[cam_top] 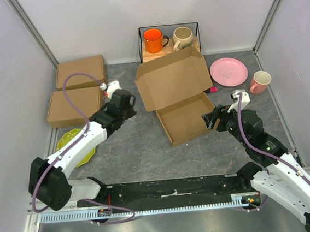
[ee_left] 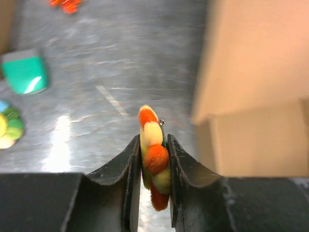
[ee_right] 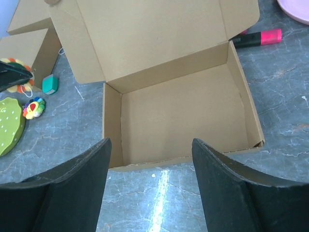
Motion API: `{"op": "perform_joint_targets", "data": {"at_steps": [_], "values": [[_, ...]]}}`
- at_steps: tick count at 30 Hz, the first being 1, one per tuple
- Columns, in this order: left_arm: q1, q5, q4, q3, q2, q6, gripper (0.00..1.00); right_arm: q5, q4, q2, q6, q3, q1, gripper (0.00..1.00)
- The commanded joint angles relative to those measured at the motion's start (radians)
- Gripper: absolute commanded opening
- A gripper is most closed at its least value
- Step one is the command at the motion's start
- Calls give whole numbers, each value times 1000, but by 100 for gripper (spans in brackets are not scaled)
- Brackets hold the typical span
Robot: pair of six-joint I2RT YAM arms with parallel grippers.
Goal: Fold the paper box
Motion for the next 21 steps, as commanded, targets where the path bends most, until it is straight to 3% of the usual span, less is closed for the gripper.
{"op": "perform_joint_targets", "data": {"at_steps": [1,4,7,16,21], "values": [[-278,-223,-72,168,-26,108,23,5,-11,-7,-13,79,2,75],[-450,-332,-97,249,23,157,23,33,-40,-20,-30,110,2,75],[-555,-392,-105,324,122,239,23,57,-71,-31,-51,140,0,76],[-618,-450,-154,639,512,528,22,111,-167,-45,-76,223,0,76],[-616,-481,-137,757,655,641,26,174,-243,-59,-77,263,2,76]]}}
